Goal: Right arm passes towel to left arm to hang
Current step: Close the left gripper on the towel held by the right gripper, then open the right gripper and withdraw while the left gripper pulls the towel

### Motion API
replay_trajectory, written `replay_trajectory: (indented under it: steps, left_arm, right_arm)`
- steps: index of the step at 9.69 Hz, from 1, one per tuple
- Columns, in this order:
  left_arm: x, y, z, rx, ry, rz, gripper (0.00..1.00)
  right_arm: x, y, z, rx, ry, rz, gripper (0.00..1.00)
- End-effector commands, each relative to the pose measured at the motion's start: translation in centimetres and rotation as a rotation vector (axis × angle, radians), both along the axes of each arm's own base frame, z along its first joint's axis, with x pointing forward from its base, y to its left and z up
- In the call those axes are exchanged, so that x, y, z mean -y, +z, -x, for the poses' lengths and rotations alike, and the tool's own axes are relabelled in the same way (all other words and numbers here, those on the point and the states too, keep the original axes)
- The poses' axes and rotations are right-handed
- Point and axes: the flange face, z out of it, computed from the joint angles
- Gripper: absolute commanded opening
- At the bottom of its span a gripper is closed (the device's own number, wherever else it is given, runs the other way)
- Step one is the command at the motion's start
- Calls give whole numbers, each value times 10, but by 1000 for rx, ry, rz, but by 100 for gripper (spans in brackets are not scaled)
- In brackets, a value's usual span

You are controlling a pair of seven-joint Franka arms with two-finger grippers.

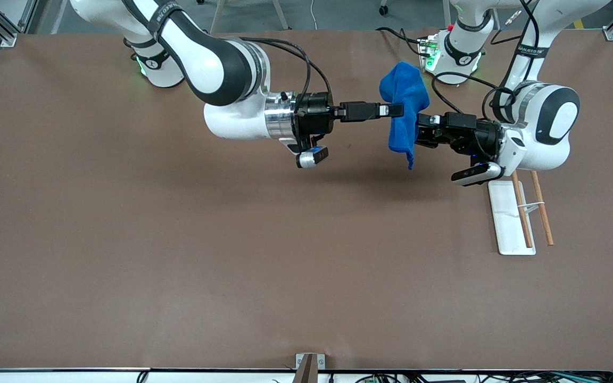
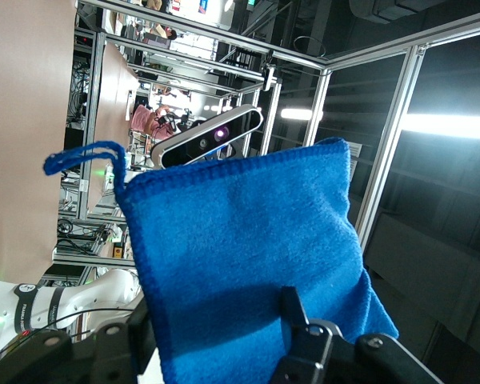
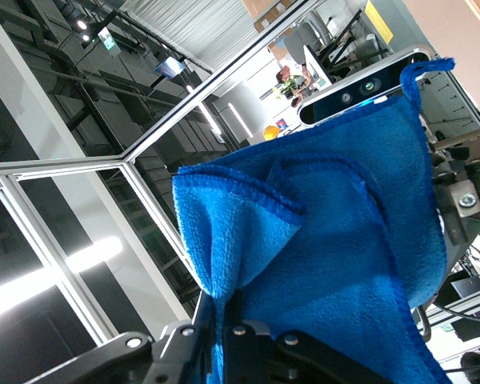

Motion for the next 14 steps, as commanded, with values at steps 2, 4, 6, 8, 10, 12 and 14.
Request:
replay_trajectory:
  steps: [2, 4, 6, 8, 10, 12, 14]
  left_arm:
    - [-8, -10, 0, 13, 52, -15, 6]
    - [-10, -9, -2, 16, 56, -19, 1]
    - [-15, -7, -6, 26, 53, -35, 1]
    - [-22, -1, -13, 48, 22, -83, 1]
    - [-42, 2, -28, 85, 13, -146, 1]
    - [-61, 8, -50, 126, -60, -284, 0]
    - [-86, 4, -66, 124, -49, -342, 0]
  right_arm:
    - [-4, 2, 0, 6, -18, -14, 2]
    - [-4, 2, 0, 7, -18, -14, 2]
    - [-1, 1, -2, 5, -31, 2, 42]
    - [19, -9, -14, 9, -140, 148, 100]
    - [42, -30, -33, 147, -107, 308, 100]
    - [79, -52, -56, 239, -68, 427, 100]
    - [128, -74, -83, 347, -27, 589, 100]
